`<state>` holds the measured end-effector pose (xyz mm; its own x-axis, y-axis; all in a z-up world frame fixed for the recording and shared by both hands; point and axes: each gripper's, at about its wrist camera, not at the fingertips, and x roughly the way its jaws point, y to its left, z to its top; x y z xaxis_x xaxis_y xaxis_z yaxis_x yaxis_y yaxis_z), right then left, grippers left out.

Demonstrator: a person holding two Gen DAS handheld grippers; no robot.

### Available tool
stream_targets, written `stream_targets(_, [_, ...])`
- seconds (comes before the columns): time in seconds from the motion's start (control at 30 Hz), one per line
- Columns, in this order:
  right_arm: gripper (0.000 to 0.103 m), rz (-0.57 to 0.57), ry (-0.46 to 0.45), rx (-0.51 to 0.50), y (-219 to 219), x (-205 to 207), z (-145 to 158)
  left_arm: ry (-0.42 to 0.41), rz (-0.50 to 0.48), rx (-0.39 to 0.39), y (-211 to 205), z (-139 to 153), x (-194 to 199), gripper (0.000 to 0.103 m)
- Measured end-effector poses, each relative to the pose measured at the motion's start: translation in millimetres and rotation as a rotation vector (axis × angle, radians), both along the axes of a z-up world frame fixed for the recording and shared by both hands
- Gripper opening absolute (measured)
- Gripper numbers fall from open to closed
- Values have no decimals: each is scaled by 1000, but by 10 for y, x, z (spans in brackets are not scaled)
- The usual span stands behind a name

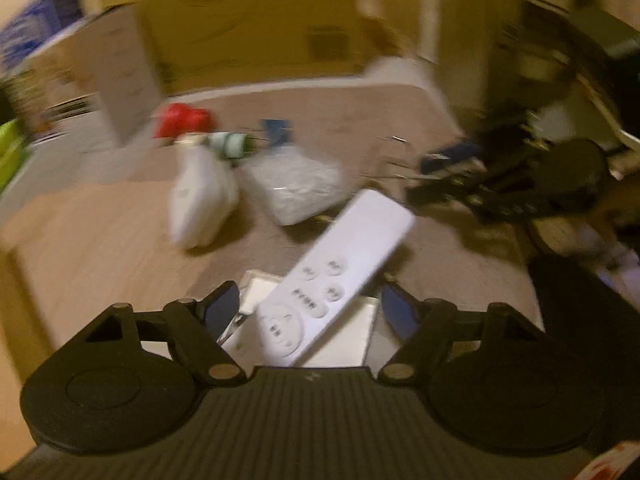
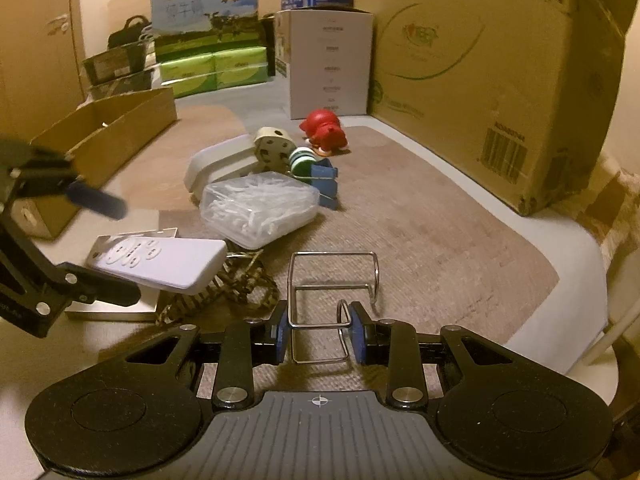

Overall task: Organize rigid objects
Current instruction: 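Grasp the white remote with the left tool while the right tool grasps the metal wire rack, then carry the remote and wire rack over the cardboard box with both tools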

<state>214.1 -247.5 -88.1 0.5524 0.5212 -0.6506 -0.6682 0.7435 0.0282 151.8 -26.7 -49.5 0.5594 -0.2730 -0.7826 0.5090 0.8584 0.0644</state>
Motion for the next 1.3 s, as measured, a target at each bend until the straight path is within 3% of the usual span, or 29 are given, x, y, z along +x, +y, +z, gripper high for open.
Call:
stream_targets(0.1, [31, -1, 6, -12, 22, 7, 4, 38, -117, 14, 0, -19, 118, 64])
stream_targets(0.27, [31, -24, 21, -33, 39, 29, -15, 76, -222, 9, 6, -84, 240, 54])
stream_targets(0.63, [32, -71, 47, -23, 32, 57, -74, 122, -328, 29, 64, -80, 345, 37])
stream_targets(0.73, [32, -74, 45, -29, 48, 58, -69, 113, -304, 32, 83, -91, 312, 36])
stream_targets(1.13, [31, -148, 7, -21, 72, -60, 15, 26, -3, -40, 264, 108, 140, 36])
stream_targets(1.3, [31, -166, -18, -3, 51, -137, 165, 4, 71, -57, 304, 237, 51, 36])
